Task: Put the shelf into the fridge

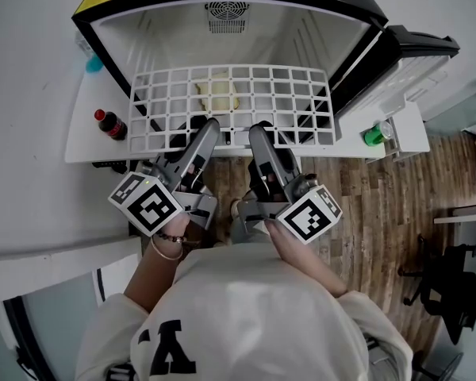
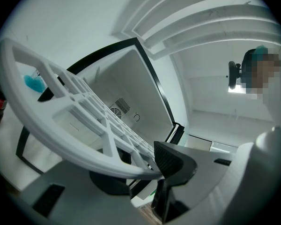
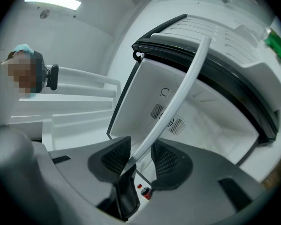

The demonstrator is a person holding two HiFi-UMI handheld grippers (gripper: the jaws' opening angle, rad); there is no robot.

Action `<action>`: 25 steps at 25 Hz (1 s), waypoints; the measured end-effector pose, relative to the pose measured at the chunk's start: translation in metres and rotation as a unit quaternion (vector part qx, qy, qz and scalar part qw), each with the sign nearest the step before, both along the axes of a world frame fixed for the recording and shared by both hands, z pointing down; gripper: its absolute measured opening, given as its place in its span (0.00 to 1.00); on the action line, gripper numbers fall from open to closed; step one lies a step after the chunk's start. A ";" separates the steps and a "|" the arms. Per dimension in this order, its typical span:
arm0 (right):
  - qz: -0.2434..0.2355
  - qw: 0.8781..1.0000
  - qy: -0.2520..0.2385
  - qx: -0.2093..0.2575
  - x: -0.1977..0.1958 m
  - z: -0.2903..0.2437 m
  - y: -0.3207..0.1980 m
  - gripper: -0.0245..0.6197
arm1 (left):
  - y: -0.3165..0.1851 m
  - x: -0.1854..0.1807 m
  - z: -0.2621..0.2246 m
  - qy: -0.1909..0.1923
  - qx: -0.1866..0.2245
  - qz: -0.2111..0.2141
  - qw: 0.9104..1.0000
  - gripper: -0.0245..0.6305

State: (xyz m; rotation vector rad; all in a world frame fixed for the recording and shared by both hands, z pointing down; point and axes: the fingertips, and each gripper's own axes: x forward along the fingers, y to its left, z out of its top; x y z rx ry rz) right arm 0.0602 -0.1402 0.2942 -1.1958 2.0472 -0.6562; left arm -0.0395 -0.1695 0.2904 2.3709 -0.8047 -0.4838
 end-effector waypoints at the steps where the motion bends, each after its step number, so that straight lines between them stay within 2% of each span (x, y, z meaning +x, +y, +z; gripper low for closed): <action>1: 0.000 1.000 0.002 0.001 0.000 -0.001 0.000 0.25 | 0.000 0.000 0.000 0.000 -0.001 0.000 1.000 0.26; 4: 0.001 1.000 0.010 0.004 0.000 -0.002 0.000 0.26 | 0.000 0.000 -0.001 0.001 -0.003 -0.001 1.000 0.26; 18: -0.023 0.999 -0.015 0.023 0.000 -0.014 -0.007 0.27 | -0.002 0.000 -0.009 0.005 -0.013 0.003 1.000 0.27; 25: -0.034 0.999 -0.007 0.025 -0.003 -0.015 -0.010 0.27 | -0.006 -0.001 -0.010 0.008 -0.013 -0.002 1.000 0.28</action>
